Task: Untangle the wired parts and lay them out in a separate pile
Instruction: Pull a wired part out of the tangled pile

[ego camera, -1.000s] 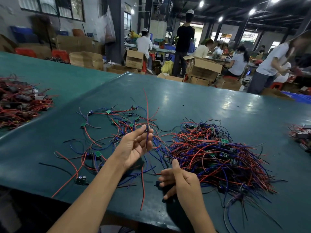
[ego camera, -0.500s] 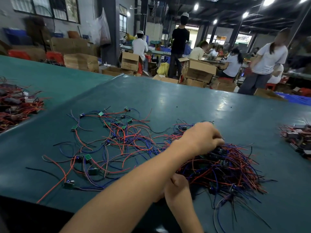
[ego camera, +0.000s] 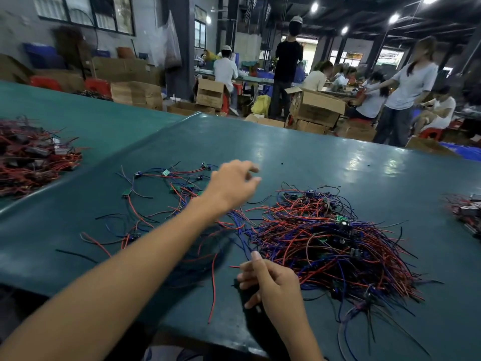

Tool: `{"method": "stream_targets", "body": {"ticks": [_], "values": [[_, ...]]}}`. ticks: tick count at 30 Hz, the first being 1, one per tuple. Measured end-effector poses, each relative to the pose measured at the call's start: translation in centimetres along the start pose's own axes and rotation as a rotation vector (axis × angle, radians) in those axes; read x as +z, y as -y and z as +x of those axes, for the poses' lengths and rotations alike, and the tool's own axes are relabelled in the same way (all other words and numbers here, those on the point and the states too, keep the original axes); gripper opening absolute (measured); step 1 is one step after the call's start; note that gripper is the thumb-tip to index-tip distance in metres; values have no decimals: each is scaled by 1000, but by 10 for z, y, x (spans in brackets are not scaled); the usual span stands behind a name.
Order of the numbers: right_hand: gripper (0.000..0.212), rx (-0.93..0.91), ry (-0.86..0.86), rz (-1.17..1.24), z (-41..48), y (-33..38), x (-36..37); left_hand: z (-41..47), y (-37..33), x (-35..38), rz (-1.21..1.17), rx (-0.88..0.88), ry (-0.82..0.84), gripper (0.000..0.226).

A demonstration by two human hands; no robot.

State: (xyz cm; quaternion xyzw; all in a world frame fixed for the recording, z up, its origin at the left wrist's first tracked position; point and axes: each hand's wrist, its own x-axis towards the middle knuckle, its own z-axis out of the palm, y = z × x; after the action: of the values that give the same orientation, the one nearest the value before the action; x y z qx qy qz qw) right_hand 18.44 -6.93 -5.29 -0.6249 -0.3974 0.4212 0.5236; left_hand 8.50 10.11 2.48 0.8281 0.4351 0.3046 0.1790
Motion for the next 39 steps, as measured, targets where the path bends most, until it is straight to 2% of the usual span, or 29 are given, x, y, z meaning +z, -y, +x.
{"method": "stream_targets", "body": {"ticks": [1,2,7,9,12,15,20,24,28,33,37,39], "values": [[37,-134,18,43,-1,-30,25,3,18,-14,29,-53,10,29],[38,-146,-66,44,-5,-25,12,5,36,-27,79,-99,23,26],[38,-197,-23,21,-4,-33,19,-4,116,-64,371,-227,221,11],[38,-185,-43,25,-3,-32,17,-10,136,-61,422,-247,300,13],[38,-184,-24,-5,-8,-29,20,-15,148,-46,415,-318,379,28],[38,-181,-46,-7,-7,-28,19,-14,145,-37,347,-367,330,31],[37,-176,-44,-8,-8,-27,19,-18,129,-37,305,-472,352,60],[36,-166,-46,3,-7,-29,19,-23,120,-39,492,-468,381,37],[36,-168,-43,24,-6,-30,20,-25,111,-44,490,-501,422,42],[38,-166,-40,27,-6,-31,19,-28,102,-47,575,-444,501,25],[38,-162,-47,48,-6,-30,19,-19,98,-53,446,-343,353,31],[37,-160,-51,56,-6,-31,20,-8,91,-63,230,-344,242,24]]}}
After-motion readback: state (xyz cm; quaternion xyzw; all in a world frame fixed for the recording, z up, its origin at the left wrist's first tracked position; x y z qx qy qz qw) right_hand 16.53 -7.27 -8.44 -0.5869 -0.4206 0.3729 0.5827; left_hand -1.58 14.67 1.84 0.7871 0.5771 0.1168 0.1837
